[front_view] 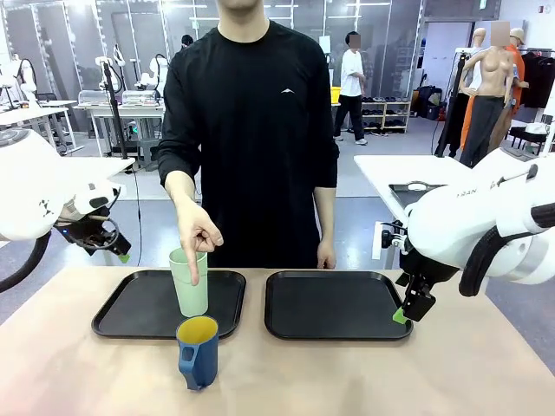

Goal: Sort and store the cups by type.
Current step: Pick up the Handle plastic cup and place it into the empty Flat Tray.

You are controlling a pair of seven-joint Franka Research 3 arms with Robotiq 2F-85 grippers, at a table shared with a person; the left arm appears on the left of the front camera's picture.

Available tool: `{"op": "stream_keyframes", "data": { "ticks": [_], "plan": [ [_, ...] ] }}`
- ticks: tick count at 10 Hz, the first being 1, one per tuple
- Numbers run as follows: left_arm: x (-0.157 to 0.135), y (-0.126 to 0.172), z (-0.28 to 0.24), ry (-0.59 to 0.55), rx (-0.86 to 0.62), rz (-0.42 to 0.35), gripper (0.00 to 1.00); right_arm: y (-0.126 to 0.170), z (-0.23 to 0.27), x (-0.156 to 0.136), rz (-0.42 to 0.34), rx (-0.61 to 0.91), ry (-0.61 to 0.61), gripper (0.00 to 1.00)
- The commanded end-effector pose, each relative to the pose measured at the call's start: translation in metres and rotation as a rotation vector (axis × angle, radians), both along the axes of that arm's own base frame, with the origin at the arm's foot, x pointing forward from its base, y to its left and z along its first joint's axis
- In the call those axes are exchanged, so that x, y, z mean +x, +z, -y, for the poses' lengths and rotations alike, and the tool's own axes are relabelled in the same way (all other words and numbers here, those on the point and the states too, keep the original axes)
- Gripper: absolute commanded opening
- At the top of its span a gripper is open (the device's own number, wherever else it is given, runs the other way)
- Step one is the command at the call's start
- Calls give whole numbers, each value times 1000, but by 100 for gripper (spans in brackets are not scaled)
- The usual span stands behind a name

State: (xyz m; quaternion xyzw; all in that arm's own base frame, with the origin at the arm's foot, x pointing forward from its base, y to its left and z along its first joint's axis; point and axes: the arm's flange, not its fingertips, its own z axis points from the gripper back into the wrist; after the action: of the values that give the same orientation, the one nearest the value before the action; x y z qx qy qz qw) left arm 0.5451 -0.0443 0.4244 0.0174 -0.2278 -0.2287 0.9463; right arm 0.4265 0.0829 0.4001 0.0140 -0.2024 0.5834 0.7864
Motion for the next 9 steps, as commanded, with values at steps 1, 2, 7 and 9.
{"op": "stream_keyframes", "data": {
  "ticks": [1, 2, 7, 9],
  "plan": [
    [-22, 11, -31, -386, 181, -16, 100, -2, 0, -2, 12, -11, -9, 100],
    [-31, 13, -38, -478, 237, -45, 100, -2, 0, -2, 12, -11, -9, 100],
    [-80, -11, -33, -1031, 328, -169, 100, -2, 0, -2, 12, -11, -9, 100],
    [-89, -23, -21, -1080, 398, -144, 100, -2, 0, -2, 12, -11, -9, 100]
  ]
}}
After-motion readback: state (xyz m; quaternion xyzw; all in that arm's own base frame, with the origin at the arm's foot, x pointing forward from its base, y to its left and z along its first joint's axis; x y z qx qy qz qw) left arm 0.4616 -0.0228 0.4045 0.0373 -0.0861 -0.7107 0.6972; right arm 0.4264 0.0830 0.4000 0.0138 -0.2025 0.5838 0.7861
